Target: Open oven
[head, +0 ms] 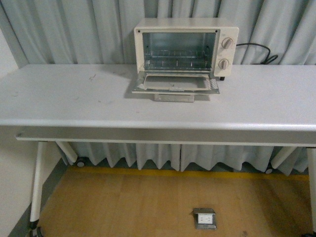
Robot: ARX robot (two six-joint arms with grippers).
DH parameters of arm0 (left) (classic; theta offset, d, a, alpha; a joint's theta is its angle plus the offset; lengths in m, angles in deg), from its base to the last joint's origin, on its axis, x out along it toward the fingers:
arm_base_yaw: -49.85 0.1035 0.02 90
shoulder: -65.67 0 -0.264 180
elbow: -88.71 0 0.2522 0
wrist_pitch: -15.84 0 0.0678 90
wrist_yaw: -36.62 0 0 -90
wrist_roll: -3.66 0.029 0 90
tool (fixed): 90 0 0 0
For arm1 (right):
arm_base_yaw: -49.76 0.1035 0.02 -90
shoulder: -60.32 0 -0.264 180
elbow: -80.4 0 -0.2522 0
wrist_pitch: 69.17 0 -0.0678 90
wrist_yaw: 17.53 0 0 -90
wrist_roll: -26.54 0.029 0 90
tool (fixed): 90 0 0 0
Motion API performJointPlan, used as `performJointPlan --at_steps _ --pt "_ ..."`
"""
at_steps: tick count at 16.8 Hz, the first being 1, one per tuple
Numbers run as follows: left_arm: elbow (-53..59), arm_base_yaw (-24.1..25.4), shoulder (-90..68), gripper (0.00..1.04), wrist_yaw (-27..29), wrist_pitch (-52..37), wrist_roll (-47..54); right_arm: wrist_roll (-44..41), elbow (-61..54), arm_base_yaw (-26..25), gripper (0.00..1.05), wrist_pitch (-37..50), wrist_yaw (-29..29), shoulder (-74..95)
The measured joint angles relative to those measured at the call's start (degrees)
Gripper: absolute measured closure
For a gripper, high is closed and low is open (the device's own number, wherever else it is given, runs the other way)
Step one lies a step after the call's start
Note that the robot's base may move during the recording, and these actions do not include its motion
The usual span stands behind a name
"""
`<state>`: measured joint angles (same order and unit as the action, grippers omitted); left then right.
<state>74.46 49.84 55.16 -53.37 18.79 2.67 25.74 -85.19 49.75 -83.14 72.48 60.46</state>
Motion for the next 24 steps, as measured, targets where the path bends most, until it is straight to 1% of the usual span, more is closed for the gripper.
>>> performJointPlan --at_steps 24 --pt "0.0 0.0 0.0 0.07 0.07 -0.02 0.0 0.2 0.0 0.0 0.07 0.0 0.04 0.0"
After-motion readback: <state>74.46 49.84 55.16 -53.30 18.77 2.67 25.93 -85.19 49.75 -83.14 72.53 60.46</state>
